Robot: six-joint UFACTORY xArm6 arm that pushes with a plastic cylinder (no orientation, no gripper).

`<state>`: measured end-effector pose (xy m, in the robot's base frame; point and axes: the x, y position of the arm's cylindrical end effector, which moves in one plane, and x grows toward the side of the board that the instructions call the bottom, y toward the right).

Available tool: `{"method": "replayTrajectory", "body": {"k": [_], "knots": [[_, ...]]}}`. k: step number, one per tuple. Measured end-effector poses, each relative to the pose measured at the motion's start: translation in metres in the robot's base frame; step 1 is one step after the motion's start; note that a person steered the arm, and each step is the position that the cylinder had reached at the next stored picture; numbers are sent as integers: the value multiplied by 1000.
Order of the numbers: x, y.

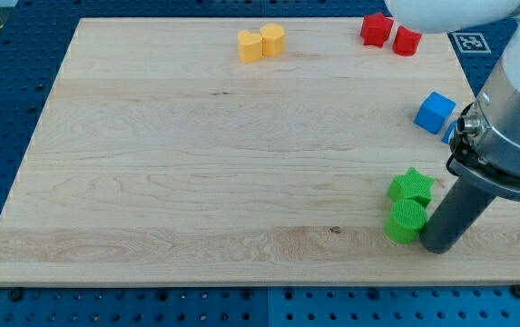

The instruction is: Place the green star above the green circle

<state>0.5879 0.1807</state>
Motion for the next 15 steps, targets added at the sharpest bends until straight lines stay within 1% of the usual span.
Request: {"method": "replayTrajectory", "body": {"k": [1,2,3,6,7,9,11,12,15], "knots": [[0,-7],[0,-25],[1,-18],[-3,41],[-15,41],[-23,41],[-45,46],[-45,58],[-45,54]]}}
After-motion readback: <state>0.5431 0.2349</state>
